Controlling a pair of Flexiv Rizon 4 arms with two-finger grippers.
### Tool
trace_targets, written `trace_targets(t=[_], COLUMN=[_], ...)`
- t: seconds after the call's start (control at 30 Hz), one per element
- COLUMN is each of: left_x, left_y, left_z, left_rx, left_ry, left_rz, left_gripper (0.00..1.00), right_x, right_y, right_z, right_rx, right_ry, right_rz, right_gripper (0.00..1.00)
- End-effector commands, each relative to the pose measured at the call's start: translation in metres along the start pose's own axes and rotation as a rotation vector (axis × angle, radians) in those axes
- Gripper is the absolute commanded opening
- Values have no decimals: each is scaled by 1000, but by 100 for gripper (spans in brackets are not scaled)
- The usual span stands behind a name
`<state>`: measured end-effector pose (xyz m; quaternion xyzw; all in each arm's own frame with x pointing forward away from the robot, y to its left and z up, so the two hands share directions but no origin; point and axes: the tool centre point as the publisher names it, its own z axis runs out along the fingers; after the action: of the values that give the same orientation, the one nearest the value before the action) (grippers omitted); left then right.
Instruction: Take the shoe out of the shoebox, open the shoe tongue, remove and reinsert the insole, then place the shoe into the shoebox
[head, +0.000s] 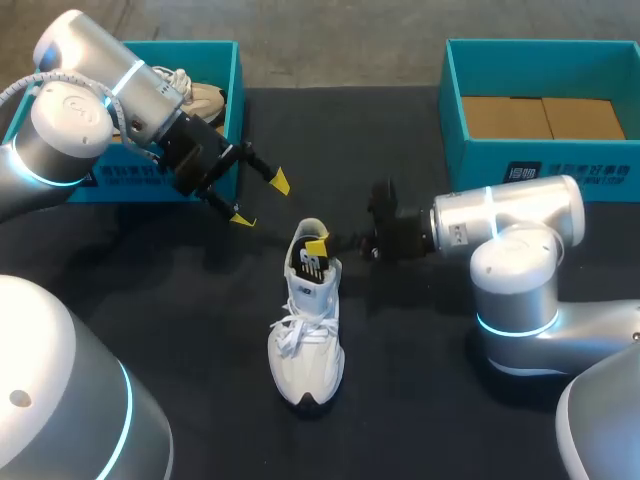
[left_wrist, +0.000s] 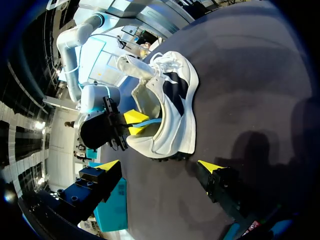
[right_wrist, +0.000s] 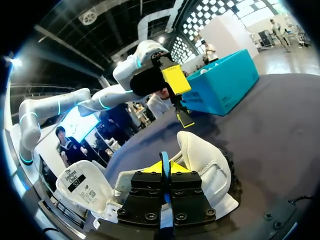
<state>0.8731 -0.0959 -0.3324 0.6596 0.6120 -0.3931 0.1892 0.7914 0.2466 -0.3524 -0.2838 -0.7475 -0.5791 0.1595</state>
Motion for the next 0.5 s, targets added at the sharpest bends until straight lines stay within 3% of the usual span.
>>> trace_targets(t=[0.03,0.1,0.17,0.2,0.27,0.37,0.5], left_x=[0,0,0,0,0,0,0], left_y=[0,0,0,0,0,0,0], left_z=[0,0,0,0,0,0,0], left_rx=[0,0,0,0,0,0,0], left_ry=[3,3,3,3,3,3,3], left_rz=[0,0,0,0,0,0,0], left_gripper=[100,100,100,100,100,100,100], right_x=[4,4,3,3,2,2,1], right_y=[7,11,14,16,18,19,20], right_z=[0,1,1,1,1,1,1], right_rx=[14,15,16,17,20,25,26], right_ry=[-9,-9,-9,-10,-11,-13,-19], right_rz=[-5,-9,-12,-14,-15,-9,8], right_gripper=[0,0,29,35,39,30,31])
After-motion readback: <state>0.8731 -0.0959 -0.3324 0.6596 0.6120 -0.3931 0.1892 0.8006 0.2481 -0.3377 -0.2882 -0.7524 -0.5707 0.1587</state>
